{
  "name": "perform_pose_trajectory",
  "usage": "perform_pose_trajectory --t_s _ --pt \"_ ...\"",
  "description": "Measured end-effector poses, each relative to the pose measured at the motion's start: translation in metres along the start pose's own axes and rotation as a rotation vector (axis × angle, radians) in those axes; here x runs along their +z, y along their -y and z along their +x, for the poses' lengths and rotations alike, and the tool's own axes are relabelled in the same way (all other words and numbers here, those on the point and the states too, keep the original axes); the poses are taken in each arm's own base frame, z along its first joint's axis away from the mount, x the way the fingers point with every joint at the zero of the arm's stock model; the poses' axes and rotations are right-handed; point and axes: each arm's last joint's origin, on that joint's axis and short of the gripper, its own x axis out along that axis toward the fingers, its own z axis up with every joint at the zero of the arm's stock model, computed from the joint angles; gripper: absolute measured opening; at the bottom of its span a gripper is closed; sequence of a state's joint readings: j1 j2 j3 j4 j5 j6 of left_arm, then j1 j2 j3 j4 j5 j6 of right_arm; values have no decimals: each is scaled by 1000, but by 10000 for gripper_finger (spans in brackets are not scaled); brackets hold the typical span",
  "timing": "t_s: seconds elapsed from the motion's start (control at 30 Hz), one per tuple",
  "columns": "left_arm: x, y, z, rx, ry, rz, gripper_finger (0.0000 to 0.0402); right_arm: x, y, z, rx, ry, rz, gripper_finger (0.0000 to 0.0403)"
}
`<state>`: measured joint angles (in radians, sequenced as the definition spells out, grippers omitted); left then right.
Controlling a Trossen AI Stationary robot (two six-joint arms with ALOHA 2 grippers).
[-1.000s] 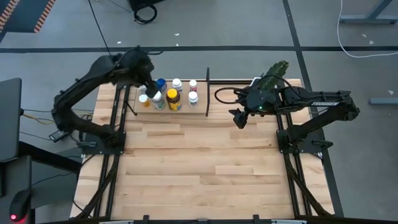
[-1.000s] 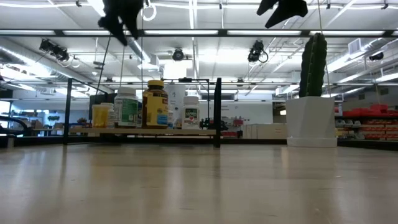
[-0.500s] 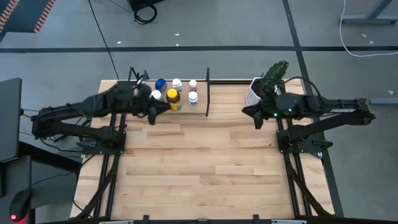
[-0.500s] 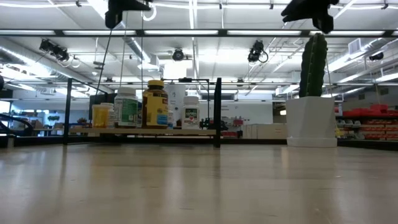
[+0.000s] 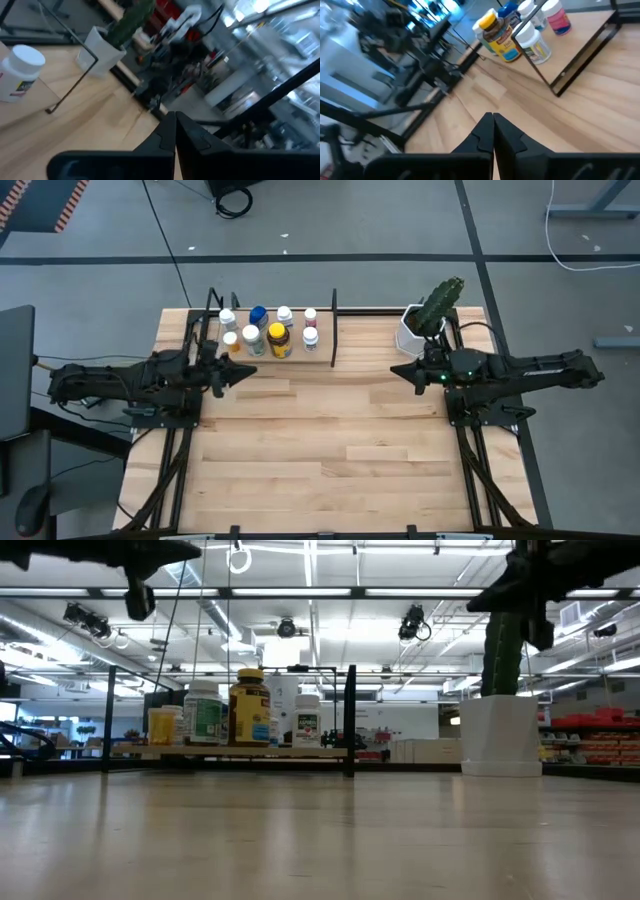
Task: Pick and place medicine bottles onto shelf by color
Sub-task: Return to Home Position
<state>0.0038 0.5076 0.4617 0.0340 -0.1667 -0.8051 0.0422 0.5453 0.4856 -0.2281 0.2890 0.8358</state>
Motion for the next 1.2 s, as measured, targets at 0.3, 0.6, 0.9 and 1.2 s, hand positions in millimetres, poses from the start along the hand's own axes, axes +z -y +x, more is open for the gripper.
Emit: perform_pose_trajectory --t_s 0.3,0.6,0.9,1.2 --pt "-38 -48 -19 -153 195 -95 3 -26 29 -1 69 30 97 5" --pt "-51 -67 -28 -204 220 -129 2 -24 48 -14 110 99 135 4" --pt "-54 -69 -27 -172 203 64 2 -45 75 0 158 94 179 4" --pt "-61 -74 -25 -161 105 113 2 -54 90 7 153 118 180 4"
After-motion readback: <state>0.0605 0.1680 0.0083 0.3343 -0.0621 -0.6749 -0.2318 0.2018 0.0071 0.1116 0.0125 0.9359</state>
